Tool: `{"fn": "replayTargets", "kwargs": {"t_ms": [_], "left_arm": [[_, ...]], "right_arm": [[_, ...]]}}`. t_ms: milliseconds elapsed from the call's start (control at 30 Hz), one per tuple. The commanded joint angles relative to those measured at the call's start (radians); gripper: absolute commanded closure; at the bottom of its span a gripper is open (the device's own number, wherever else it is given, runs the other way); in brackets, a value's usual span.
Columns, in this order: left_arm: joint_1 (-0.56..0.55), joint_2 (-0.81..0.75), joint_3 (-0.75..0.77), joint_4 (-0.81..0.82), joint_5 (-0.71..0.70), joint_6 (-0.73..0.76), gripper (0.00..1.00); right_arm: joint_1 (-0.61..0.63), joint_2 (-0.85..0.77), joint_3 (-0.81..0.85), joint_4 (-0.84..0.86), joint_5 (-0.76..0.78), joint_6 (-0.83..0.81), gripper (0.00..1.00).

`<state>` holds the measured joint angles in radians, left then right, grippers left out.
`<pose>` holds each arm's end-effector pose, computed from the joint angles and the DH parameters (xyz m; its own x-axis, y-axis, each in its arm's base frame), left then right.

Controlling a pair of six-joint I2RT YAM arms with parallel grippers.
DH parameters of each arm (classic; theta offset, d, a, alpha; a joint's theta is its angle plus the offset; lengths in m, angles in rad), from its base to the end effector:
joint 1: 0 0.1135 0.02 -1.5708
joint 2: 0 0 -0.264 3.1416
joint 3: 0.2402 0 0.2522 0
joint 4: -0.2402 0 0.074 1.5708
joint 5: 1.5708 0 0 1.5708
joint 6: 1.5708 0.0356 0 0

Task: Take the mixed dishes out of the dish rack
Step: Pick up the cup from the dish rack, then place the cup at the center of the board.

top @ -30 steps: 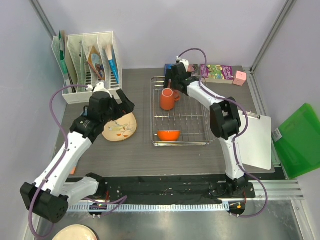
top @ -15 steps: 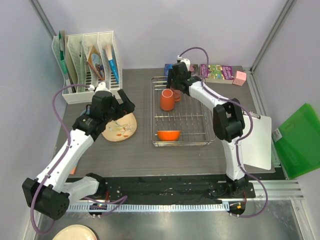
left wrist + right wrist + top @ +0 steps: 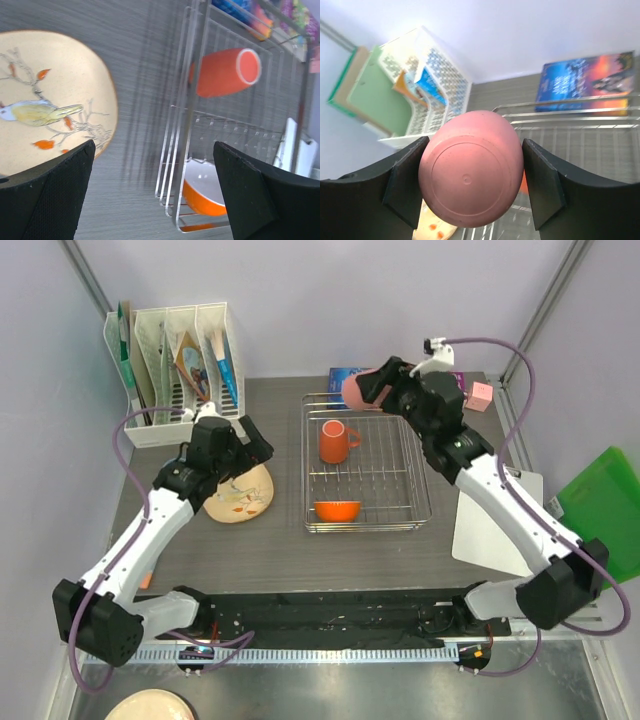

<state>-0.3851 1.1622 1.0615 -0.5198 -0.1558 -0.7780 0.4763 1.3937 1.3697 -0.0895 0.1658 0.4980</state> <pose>0.2372 -0.0902 0.3274 -0.5622 -0.5203 -0.6429 -0.1972 0.8392 -0.5068 0.2944 0.1453 0.4151 -0.2348 0.4090 -0.8818 -0.2212 0.8609 0.4582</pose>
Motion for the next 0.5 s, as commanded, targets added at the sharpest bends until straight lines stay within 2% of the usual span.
{"fn": "replayTargets", "kwargs": {"t_ms": [0,67,100,167,200,233,333,467], "left_arm": [[-0.003,-0.042,-0.05,0.211,0.134,-0.066,0.0],[-0.003,-0.091,-0.133,0.376,0.224,-0.125,0.0],[-0.003,-0.105,-0.22,0.561,0.314,-0.162,0.0],[-0.003,-0.114,-0.296,0.772,0.39,-0.278,0.0],[-0.003,-0.105,-0.329,0.948,0.444,-0.318,0.0],[-0.003,-0.075,-0.365,1.008,0.472,-0.354,0.02],[-0.003,-0.026,-0.377,1.125,0.547,-0.449,0.05],[-0.006,0.02,-0.396,1.211,0.578,-0.503,0.08]], "right_arm": [[0.005,-0.076,-0.222,0.207,-0.182,0.155,0.99],[0.004,-0.145,-0.377,0.391,-0.245,0.212,0.99],[0.005,-0.159,-0.423,0.457,-0.271,0.282,0.99],[0.004,-0.18,-0.526,0.63,-0.342,0.348,0.99],[0.005,-0.18,-0.55,0.68,-0.366,0.403,0.99],[0.005,-0.174,-0.581,0.753,-0.394,0.425,0.99],[0.005,-0.159,-0.61,0.83,-0.426,0.479,0.99],[0.004,-0.133,-0.623,0.872,-0.451,0.516,0.99]]}}
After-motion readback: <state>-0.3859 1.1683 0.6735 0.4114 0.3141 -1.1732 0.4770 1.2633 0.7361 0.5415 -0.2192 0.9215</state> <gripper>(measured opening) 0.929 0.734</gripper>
